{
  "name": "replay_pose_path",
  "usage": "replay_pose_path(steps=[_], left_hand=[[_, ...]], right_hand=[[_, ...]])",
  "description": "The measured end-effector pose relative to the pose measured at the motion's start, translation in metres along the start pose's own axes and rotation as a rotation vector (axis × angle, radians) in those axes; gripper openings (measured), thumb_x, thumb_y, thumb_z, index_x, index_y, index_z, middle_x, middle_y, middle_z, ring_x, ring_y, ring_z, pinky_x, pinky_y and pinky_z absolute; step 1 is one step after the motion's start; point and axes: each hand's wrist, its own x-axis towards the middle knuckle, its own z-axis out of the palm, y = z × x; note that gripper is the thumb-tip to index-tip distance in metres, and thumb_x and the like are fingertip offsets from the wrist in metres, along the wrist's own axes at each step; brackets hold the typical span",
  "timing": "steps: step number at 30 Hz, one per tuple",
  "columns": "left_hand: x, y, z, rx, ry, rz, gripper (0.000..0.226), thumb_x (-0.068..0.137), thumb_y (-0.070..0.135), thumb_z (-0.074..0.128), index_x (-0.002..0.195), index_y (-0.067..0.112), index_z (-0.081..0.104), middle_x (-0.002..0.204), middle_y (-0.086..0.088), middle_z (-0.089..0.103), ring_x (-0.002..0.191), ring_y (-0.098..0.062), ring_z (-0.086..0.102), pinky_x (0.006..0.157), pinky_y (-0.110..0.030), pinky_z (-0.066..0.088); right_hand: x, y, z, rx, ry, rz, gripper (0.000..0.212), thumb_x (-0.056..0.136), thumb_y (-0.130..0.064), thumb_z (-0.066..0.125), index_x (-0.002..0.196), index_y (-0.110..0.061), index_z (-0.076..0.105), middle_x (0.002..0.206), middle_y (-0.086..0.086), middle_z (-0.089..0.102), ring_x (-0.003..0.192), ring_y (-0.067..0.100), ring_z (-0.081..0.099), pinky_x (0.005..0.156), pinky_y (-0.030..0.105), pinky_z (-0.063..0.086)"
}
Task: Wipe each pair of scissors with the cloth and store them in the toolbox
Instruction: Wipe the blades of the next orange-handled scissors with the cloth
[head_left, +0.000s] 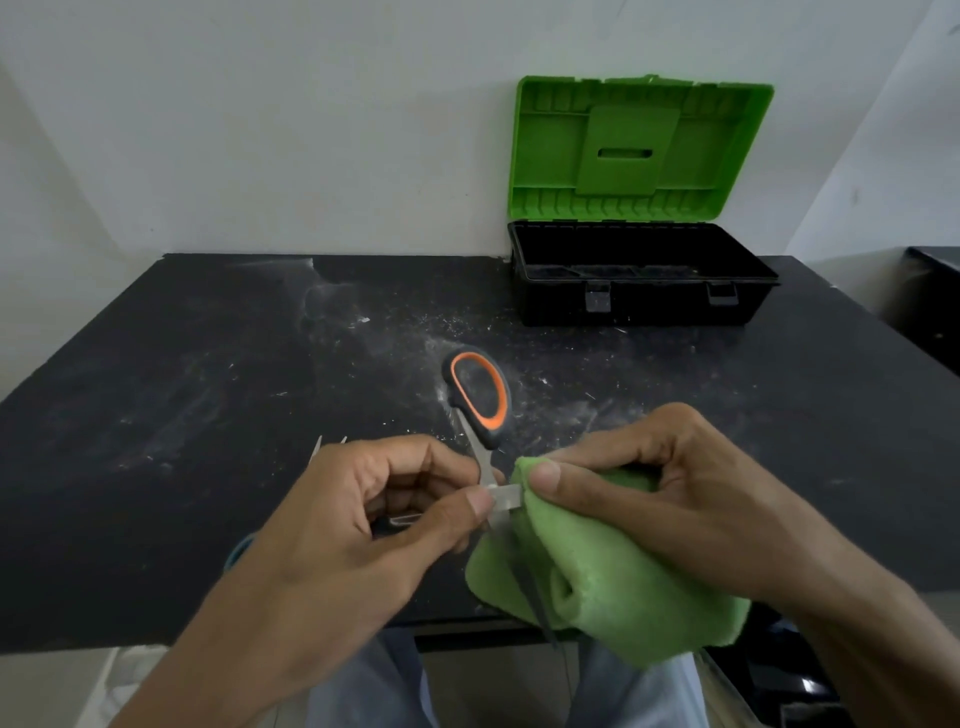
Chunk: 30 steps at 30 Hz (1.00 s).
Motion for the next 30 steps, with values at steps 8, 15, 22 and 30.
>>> replay_pose_path(steps=[8, 15, 22, 30], left_hand=[[-0.001, -0.004, 0.000, -0.095, 0.041, -0.073, 0.009, 0.077, 0.015, 0.073, 0.073, 0.008, 0.074, 0.057, 0.002, 0.064, 0.049, 0.002, 0.054, 0.049, -0.004, 0.039], [-0.003, -0.002, 0.000, -0.151, 0.013, -0.099, 0.011, 0.075, 0.018, 0.074, 0.076, 0.007, 0.075, 0.058, 0.000, 0.064, 0.049, 0.000, 0.054, 0.047, -0.005, 0.039], [-0.008, -0.002, -0.004, -0.145, 0.011, -0.116, 0.014, 0.068, 0.025, 0.075, 0.075, 0.014, 0.077, 0.061, -0.003, 0.067, 0.053, -0.002, 0.059, 0.048, -0.007, 0.041], [-0.006, -0.003, -0.006, -0.177, 0.031, -0.141, 0.017, 0.074, 0.027, 0.083, 0.080, 0.012, 0.078, 0.062, -0.007, 0.066, 0.052, -0.003, 0.056, 0.045, -0.008, 0.039]], right_hand=[[0.001, 0.009, 0.014, 0.063, 0.024, 0.023, 0.042, 0.104, -0.045, 0.058, 0.099, -0.012, 0.083, 0.085, 0.009, 0.080, 0.079, 0.028, 0.076, 0.078, 0.054, 0.061], [0.003, 0.003, 0.010, 0.135, 0.010, 0.065, 0.021, 0.084, -0.041, 0.079, 0.091, -0.022, 0.086, 0.089, 0.002, 0.084, 0.084, 0.025, 0.081, 0.084, 0.062, 0.062], [0.000, -0.006, 0.010, 0.010, 0.017, 0.037, 0.029, 0.075, -0.054, 0.079, 0.080, -0.026, 0.086, 0.079, -0.007, 0.082, 0.073, 0.011, 0.079, 0.068, 0.035, 0.064], [-0.003, -0.004, 0.002, 0.054, 0.038, 0.054, 0.014, 0.083, -0.037, 0.080, 0.090, -0.028, 0.088, 0.084, -0.012, 0.084, 0.080, 0.007, 0.081, 0.075, 0.025, 0.064]])
